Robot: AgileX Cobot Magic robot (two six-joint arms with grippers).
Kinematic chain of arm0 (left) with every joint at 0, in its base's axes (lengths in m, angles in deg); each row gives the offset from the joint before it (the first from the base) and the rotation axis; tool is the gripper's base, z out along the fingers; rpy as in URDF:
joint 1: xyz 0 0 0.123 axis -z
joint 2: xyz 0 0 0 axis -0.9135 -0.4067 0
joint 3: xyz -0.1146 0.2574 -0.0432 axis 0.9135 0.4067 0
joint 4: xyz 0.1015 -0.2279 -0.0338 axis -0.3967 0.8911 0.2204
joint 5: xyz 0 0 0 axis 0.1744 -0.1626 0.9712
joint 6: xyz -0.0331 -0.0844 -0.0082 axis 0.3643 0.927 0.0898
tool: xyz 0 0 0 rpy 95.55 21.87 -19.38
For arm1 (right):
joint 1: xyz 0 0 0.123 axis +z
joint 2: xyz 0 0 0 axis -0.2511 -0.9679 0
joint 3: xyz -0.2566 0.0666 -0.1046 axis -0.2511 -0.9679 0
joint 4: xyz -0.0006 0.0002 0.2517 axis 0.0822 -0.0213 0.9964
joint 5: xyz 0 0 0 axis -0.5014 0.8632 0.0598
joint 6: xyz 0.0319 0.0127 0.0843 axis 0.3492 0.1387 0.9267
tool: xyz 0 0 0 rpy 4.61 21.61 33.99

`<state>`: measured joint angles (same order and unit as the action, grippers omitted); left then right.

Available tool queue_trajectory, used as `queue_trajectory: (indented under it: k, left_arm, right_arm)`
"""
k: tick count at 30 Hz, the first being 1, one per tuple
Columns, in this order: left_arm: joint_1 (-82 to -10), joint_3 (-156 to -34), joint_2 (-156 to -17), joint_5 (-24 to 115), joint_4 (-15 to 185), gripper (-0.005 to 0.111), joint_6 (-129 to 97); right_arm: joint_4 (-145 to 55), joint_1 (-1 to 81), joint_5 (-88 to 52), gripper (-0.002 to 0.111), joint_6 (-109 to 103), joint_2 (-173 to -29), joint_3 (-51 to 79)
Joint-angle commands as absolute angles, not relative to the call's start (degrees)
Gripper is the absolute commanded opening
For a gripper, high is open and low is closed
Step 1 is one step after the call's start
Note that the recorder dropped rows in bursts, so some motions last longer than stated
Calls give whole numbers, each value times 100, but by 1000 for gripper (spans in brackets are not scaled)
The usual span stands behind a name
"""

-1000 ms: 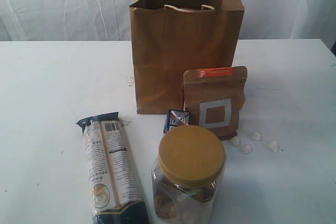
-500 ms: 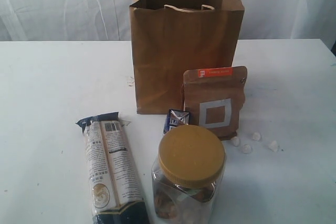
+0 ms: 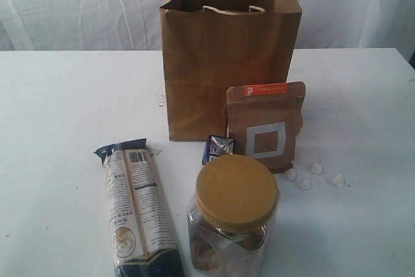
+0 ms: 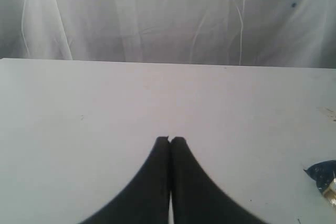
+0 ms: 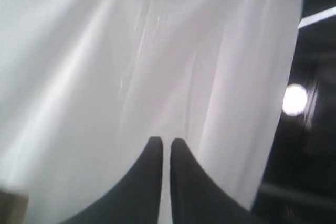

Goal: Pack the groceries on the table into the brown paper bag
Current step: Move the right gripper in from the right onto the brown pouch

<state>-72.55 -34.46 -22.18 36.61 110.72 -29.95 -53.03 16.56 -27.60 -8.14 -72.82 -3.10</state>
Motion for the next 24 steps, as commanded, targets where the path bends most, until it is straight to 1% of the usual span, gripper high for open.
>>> queue_trajectory:
  k: [1,2,4,5,7,9,11,14,17,18,19,20,21,22,23,24]
  left_arm:
    - [-7210,-3424,-2191,3642,11164,0,-3021]
    - [-7210,-3424,-2191,3642,11164,0,-3021]
    - [-7210,-3424,-2191,3642,11164,0,-3021]
    - [-7210,-3424,-2191,3642,11164,0,-3021]
    - [-7210,-3424,-2191,3642,11164,0,-3021]
    - [-7210,-3424,-2191,3642,11164,0,-3021]
    - [-7210,-3424,-2191,3642,11164,0,-3021]
    - [-7210,-3424,-2191,3642,11164,0,-3021]
    - [-7210,-3424,-2191,3642,11164,0,-3021]
    - [-7210,-3424,-2191,3642,11164,0,-3021]
    - [-7210,-3424,-2191,3642,11164,0,-3021]
    - [-7210,-3424,-2191,3642,11164,0,-3021]
    - [-7210,-3424,-2191,3642,11164,0,-3021]
    - [-7210,-3424,-2191,3642,11164,0,-3021]
    - [-7210,-3424,-2191,3642,11164,0,-3021]
    - [-7210,-3424,-2191,3642,11164,0,-3021]
  right_arm:
    - [-5363,1679,-1403,6,-1882,-8781,-707]
    - [-5363,1679,-1403,6,-1871,-9193,-750]
    - [-5262,1679,-807,6,-1453,-9991,-672]
    - [-5225,1648,-339,6,-793,-10306,-560]
    - [-5242,1567,1124,6,416,-11080,-155]
    - [-5137,1567,2120,4,18,-11647,158]
    - [-4480,1606,2661,2,-656,-11967,457]
    - [-3661,1704,2941,1,-1611,-11952,817]
    - [-3013,1892,3218,1,-2375,-11614,1104]
    - [-2713,2127,3304,1,-3076,-11369,1130]
    - [-2593,2293,3304,1,-3314,-11254,1130]
    - [-2458,2711,3292,1,-3898,-11054,1130]
    - [-2471,2898,3265,1,-4218,-10988,1130]
    - [-2688,3328,3182,2,-4974,-10868,1130]
    - [-2799,3469,3145,2,-5296,-10839,1130]
    - [-2989,3652,3121,4,-5785,-10813,1130]
